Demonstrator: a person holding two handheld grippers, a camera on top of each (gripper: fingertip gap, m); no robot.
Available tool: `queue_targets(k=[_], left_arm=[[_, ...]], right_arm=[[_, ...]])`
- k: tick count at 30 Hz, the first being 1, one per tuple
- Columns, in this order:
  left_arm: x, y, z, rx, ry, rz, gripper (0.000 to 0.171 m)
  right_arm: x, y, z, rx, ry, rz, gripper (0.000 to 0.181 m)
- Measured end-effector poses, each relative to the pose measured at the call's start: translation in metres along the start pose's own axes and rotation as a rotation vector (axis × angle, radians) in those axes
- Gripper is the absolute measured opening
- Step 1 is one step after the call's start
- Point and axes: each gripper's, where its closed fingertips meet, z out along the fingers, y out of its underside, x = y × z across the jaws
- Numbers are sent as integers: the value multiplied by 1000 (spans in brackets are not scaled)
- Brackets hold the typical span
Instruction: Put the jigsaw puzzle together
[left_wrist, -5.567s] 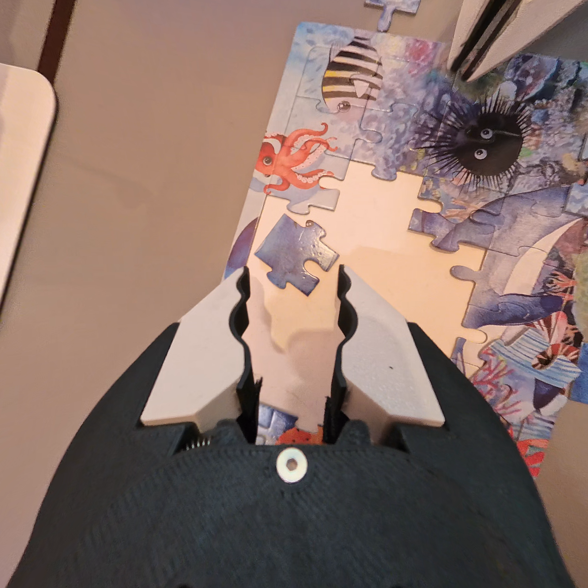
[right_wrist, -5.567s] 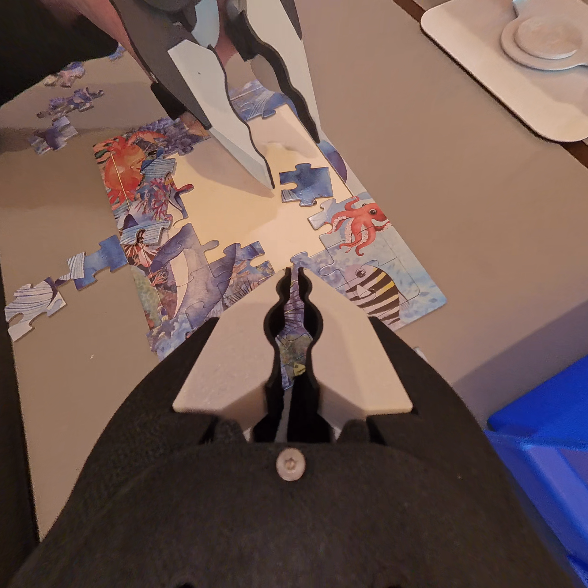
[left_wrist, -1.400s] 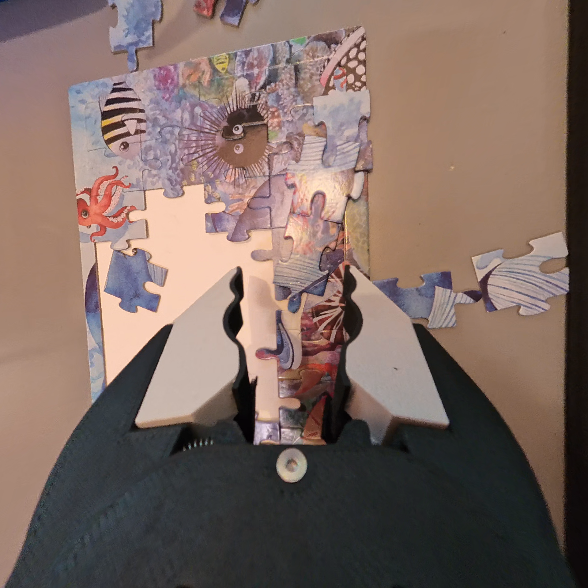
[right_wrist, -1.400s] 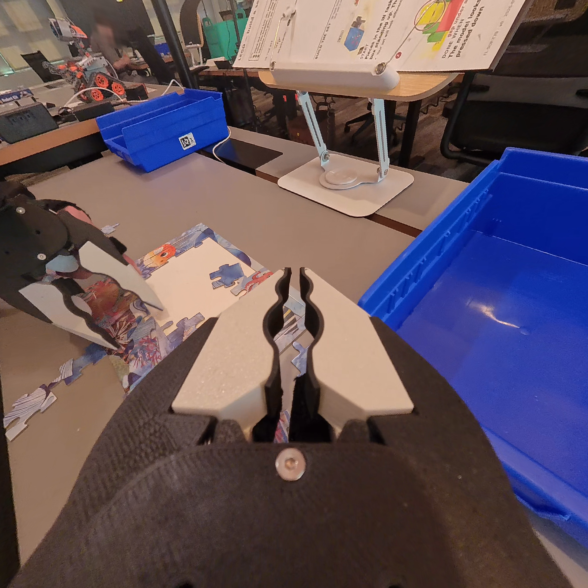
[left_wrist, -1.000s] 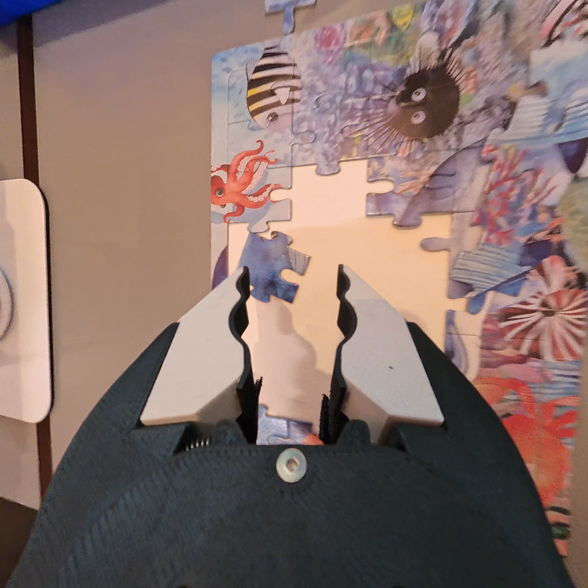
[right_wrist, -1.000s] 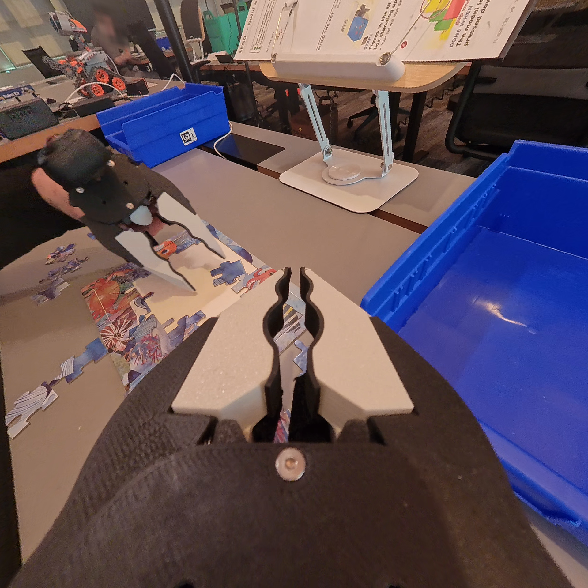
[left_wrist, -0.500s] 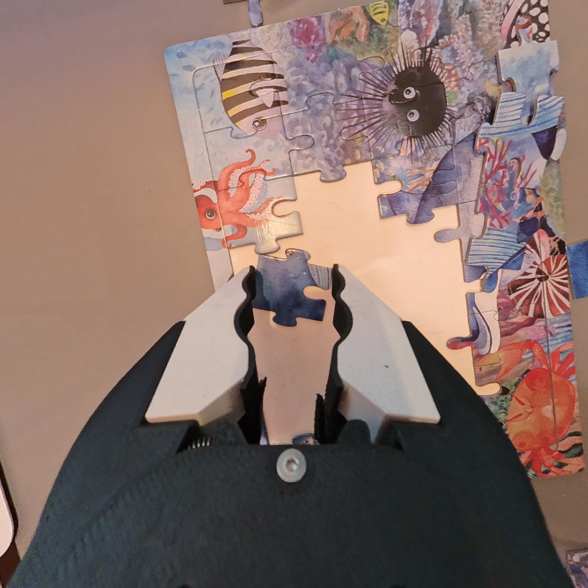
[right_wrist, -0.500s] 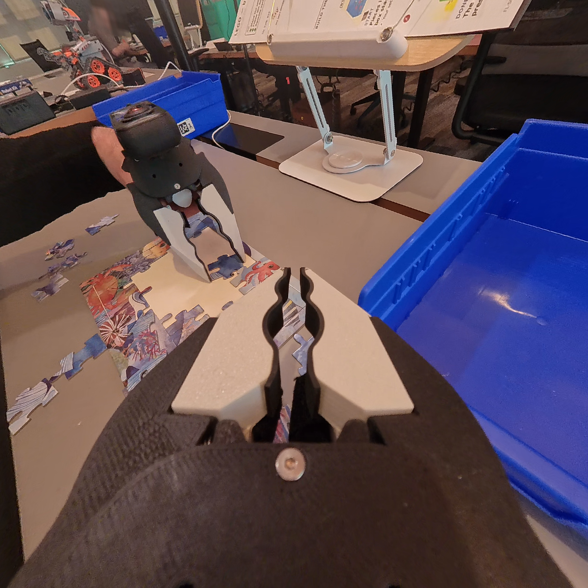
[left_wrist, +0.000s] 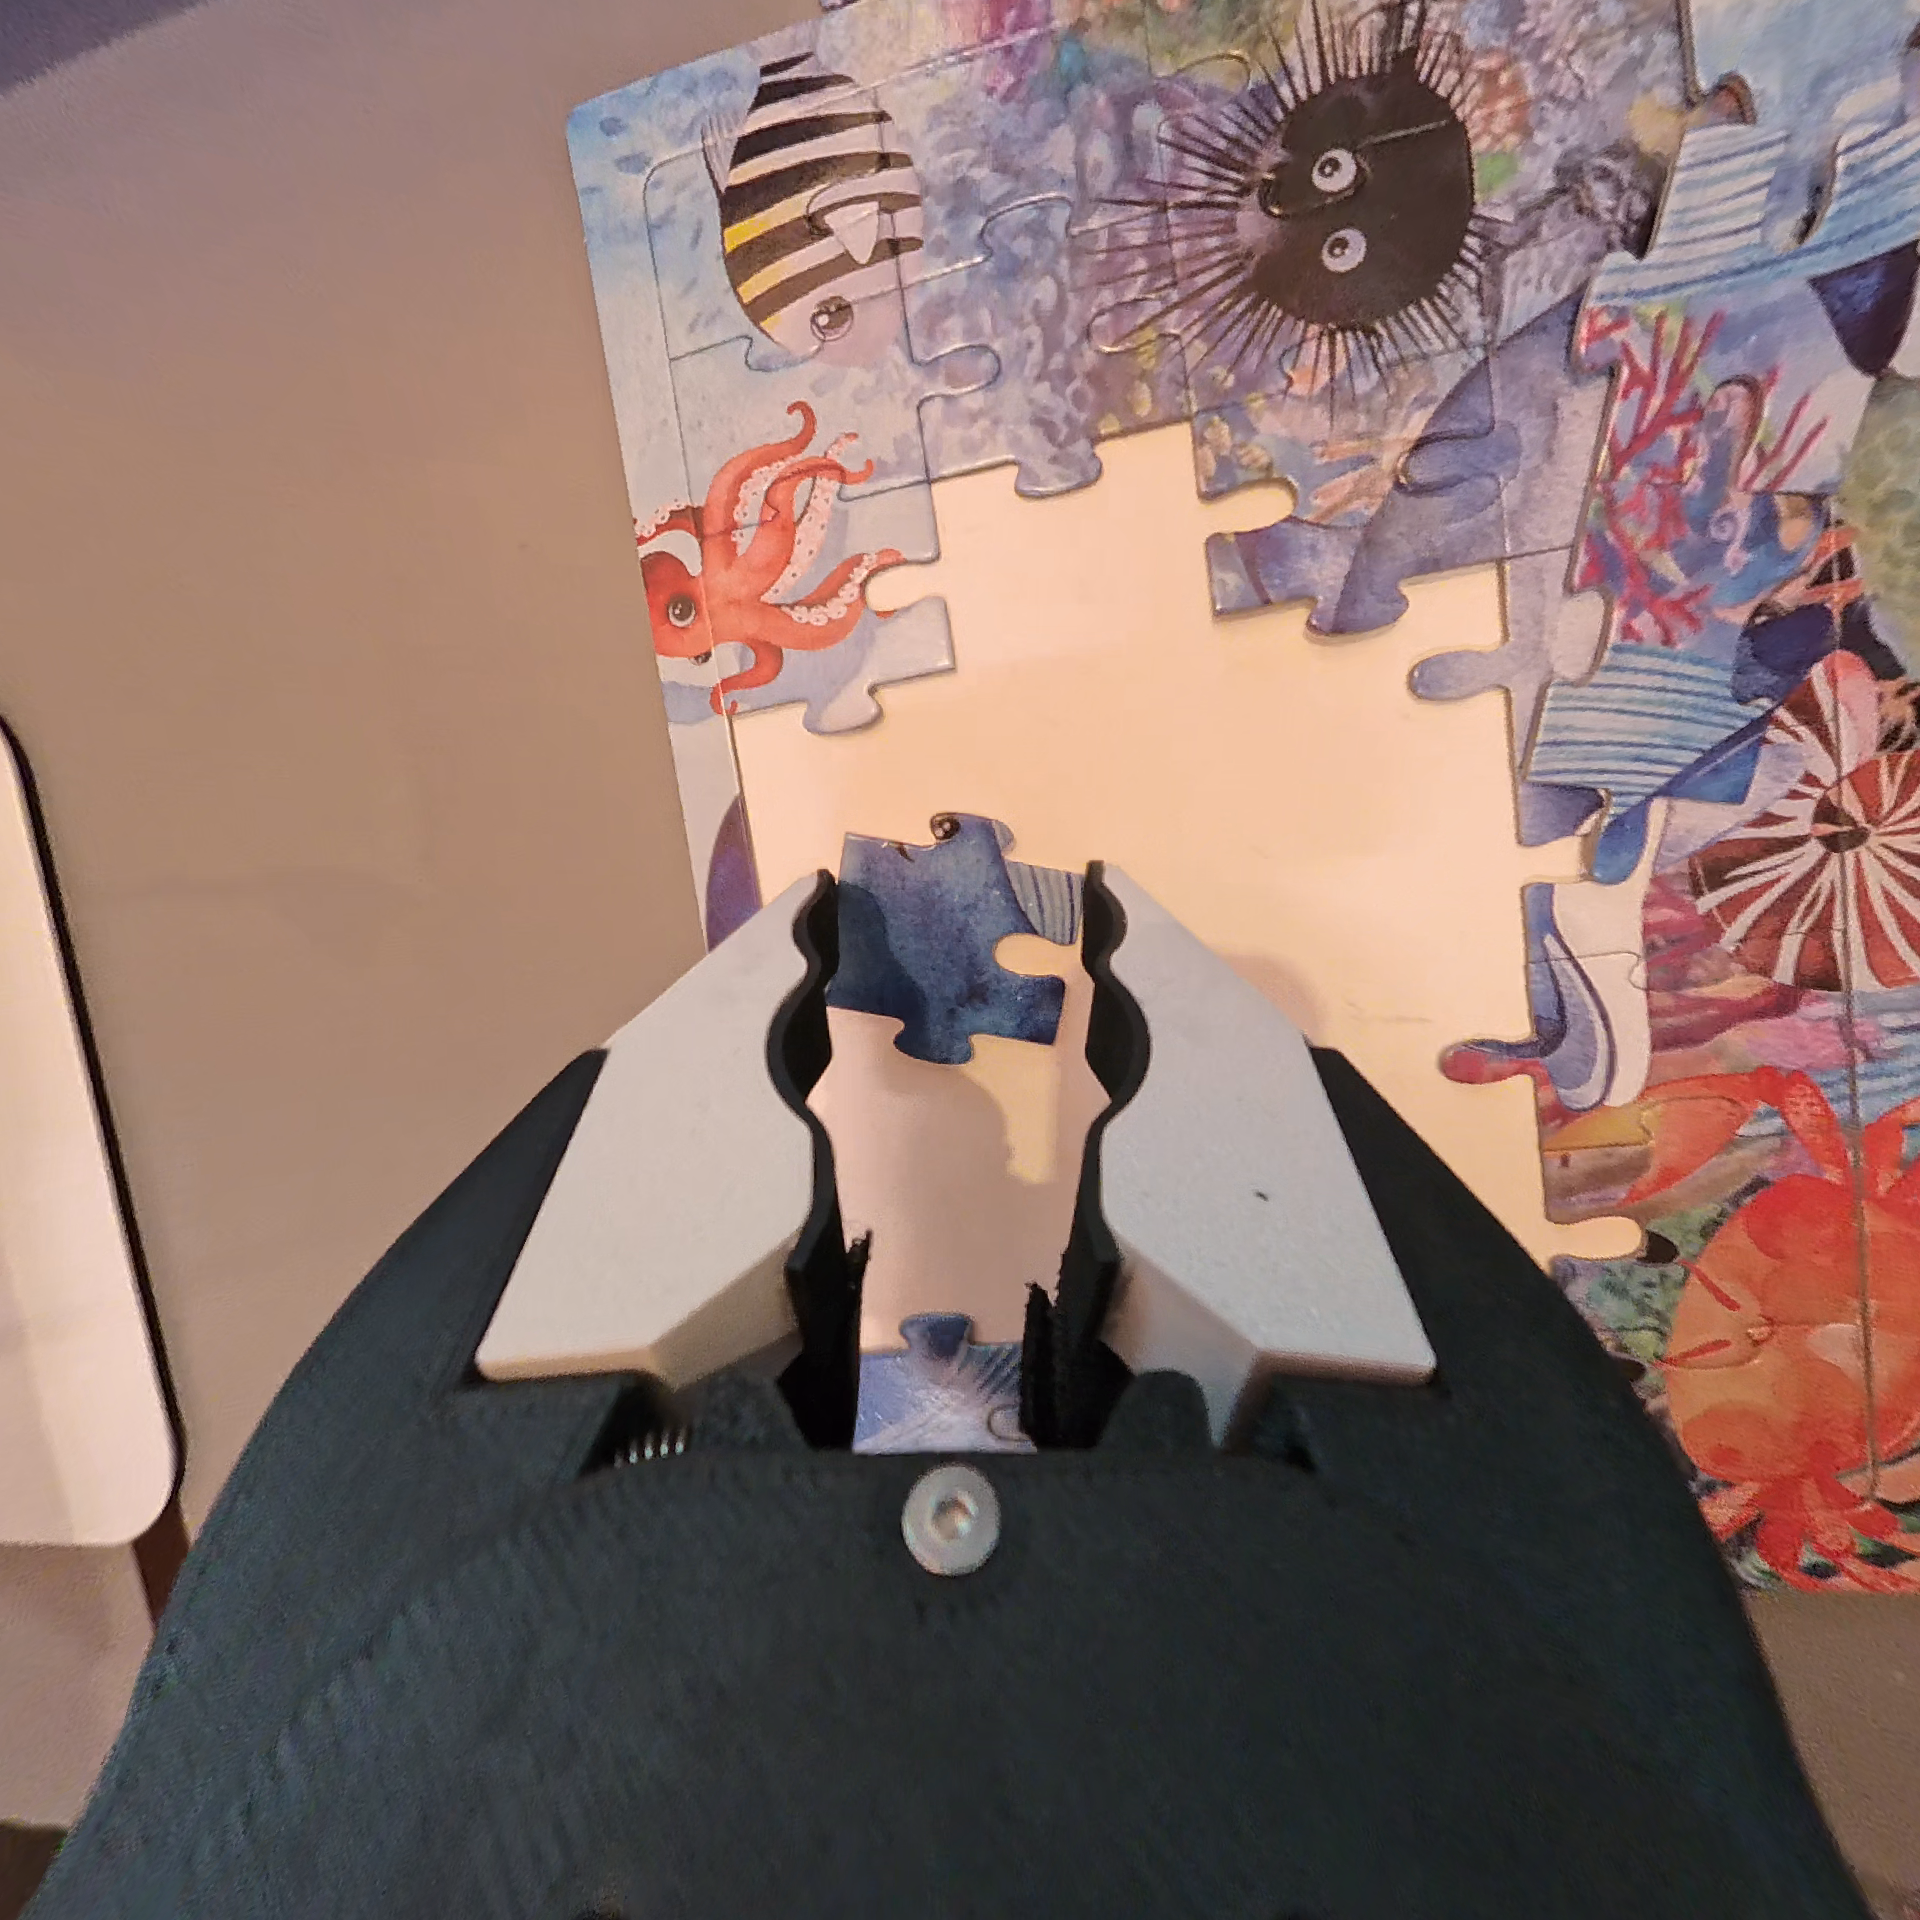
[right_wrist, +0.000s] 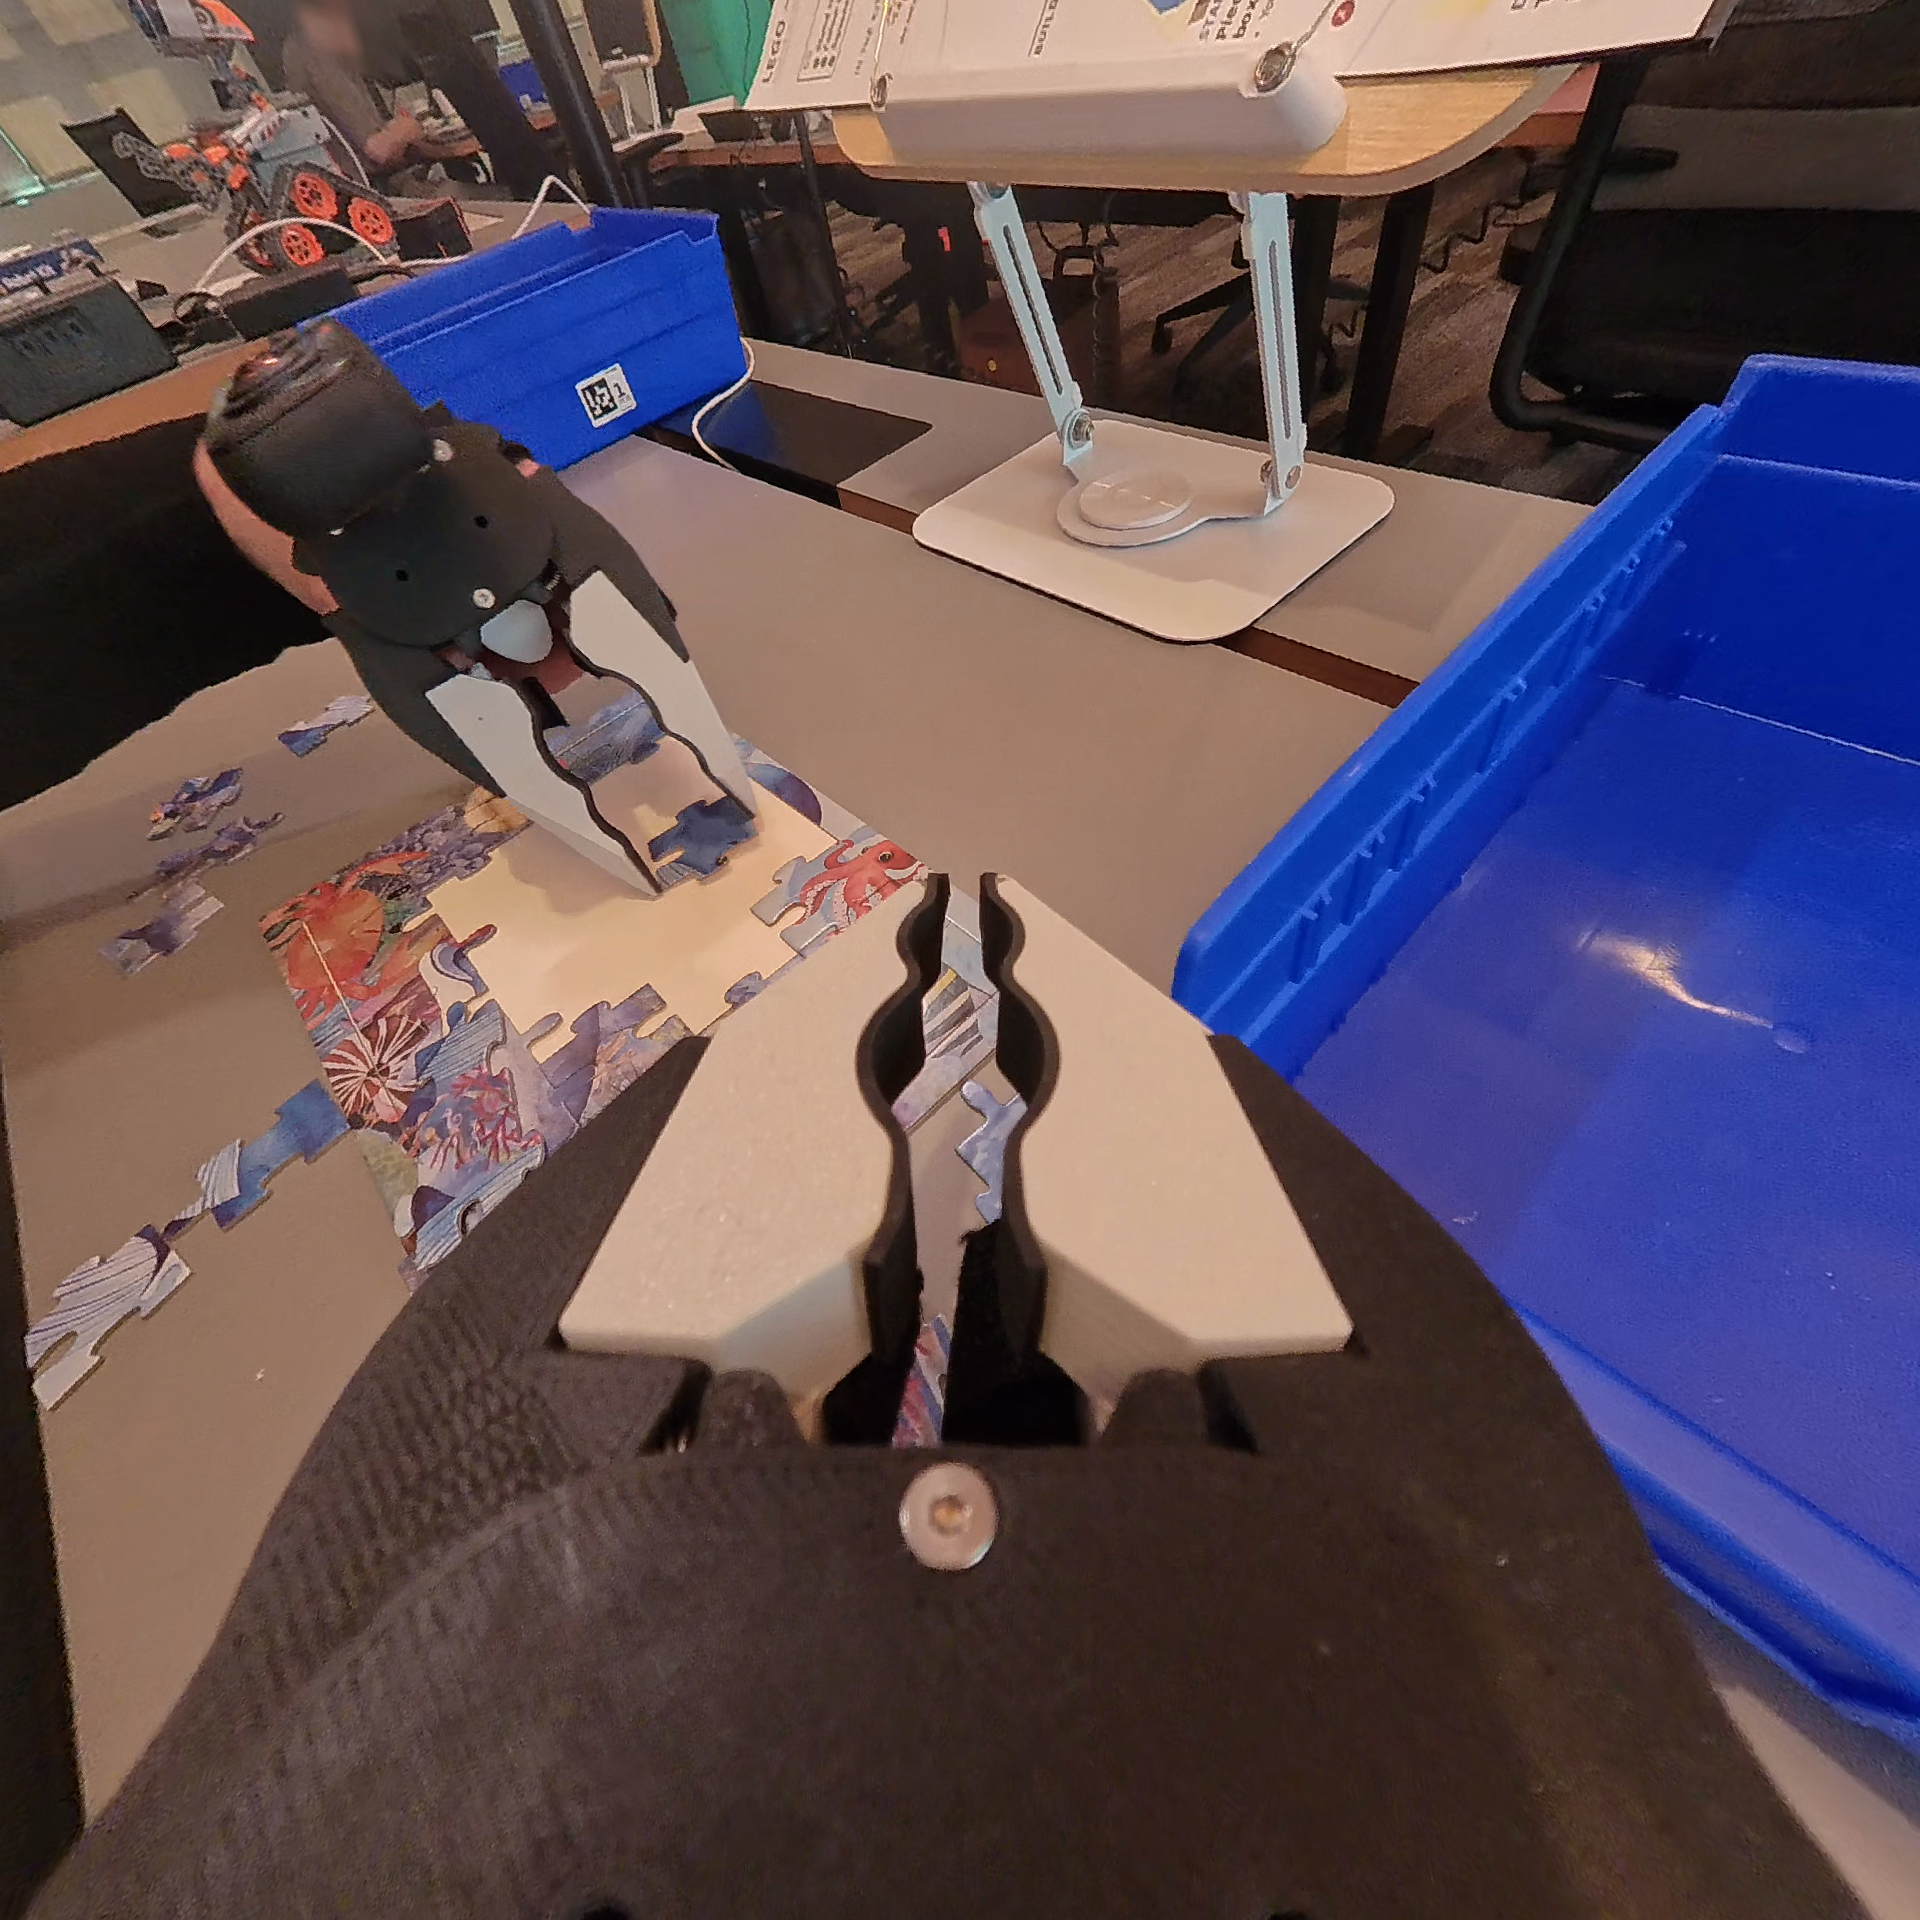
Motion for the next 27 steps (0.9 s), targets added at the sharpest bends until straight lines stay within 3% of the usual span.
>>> queue_targets(k=[9, 17, 22, 27], left_arm=[[3, -2, -15, -13, -120, 47, 45], [23, -17, -28, -15, -120, 108, 45], [53, -44, -23, 29, -56, 153, 46], [102, -91, -6, 89, 67, 252, 45]], right_arm=[[-2, 1, 2, -5, -5, -5, 5], [-5, 3, 4, -23, -21, -7, 5], [-7, 4, 5, -28, -26, -11, 5], [-8, 4, 5, -30, -29, -13, 5]])
